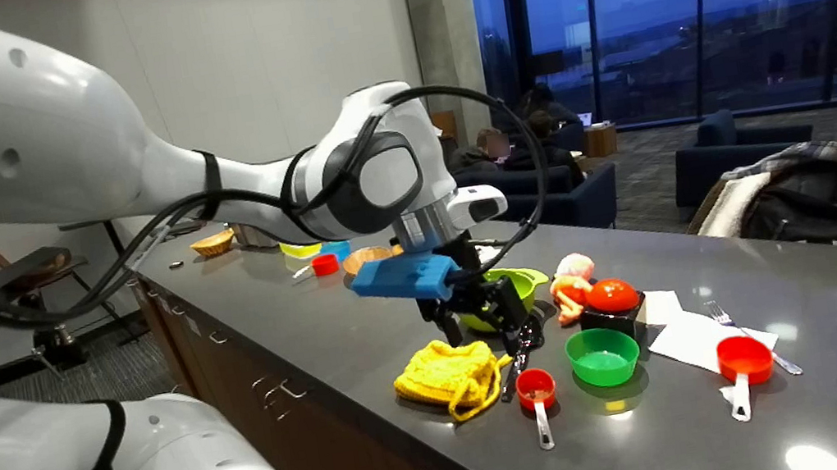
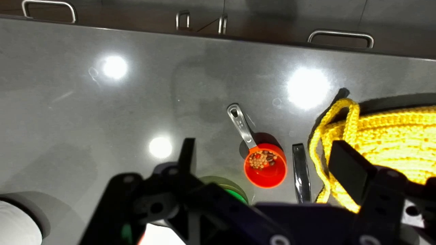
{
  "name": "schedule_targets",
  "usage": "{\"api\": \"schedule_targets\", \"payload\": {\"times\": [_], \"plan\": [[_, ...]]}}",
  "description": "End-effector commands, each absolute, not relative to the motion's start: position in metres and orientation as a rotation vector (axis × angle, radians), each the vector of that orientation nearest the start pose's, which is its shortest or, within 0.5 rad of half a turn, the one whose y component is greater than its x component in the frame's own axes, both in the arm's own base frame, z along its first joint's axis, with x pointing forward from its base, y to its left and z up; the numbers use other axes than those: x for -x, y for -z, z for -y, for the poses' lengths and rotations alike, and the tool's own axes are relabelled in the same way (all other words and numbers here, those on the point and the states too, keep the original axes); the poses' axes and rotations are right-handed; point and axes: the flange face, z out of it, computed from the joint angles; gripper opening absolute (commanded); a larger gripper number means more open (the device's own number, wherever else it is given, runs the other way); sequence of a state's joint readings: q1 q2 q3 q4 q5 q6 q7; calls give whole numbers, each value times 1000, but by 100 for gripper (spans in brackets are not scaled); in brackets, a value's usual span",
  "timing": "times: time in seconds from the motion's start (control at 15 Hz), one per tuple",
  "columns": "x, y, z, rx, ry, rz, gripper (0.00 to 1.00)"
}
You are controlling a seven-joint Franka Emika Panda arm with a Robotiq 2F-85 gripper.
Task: Press down on the orange button on the black box
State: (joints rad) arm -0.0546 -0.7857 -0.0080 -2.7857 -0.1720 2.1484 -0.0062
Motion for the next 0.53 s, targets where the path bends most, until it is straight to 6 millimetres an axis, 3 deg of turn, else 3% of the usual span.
{"api": "schedule_targets", "payload": {"times": [0.0, 0.47], "plan": [[-345, -427, 29, 3268, 292, -23, 100], [-418, -413, 20, 3248, 464, -87, 100]]}}
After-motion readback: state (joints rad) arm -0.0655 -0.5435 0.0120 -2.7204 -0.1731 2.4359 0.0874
